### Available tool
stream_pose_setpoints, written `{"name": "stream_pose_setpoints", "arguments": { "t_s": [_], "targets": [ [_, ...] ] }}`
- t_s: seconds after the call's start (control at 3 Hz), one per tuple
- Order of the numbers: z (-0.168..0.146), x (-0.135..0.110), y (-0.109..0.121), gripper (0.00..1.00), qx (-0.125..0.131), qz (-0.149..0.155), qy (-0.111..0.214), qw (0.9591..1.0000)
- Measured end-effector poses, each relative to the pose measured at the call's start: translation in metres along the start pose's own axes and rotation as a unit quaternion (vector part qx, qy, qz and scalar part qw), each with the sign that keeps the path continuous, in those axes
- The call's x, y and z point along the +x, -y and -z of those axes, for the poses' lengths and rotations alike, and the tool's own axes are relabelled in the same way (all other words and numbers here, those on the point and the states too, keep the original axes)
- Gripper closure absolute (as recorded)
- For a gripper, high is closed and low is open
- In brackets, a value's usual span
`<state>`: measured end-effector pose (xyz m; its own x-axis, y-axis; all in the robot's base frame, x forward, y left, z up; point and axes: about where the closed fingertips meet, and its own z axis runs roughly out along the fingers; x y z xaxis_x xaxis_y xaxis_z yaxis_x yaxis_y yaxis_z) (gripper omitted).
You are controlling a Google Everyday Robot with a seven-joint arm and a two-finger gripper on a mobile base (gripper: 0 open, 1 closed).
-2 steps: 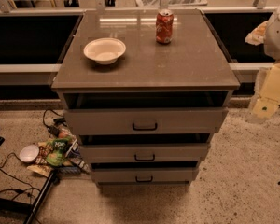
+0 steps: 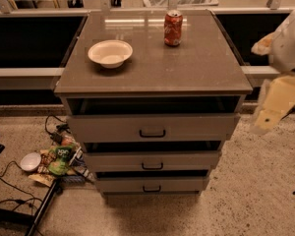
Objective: Open top drawer
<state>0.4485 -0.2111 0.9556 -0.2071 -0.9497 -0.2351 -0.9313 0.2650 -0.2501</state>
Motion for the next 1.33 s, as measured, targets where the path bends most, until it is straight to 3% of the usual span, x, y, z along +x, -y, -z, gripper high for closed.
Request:
{"name": "stream_pose_setpoints", "arguments": {
  "t_s": [0.67,1.0,1.33],
  "targets": [
    [-0.141,0.001,-0.011,0.0,-0.021,0.006,0.056,0.9982],
    [-0.198,-0.004,-0.011,0.0,-0.011,0.013,0.063,0.9978],
    [-0.249,-0.006,-0.003,0.0,0.01,0.034,0.045,0.9984]
  ]
}}
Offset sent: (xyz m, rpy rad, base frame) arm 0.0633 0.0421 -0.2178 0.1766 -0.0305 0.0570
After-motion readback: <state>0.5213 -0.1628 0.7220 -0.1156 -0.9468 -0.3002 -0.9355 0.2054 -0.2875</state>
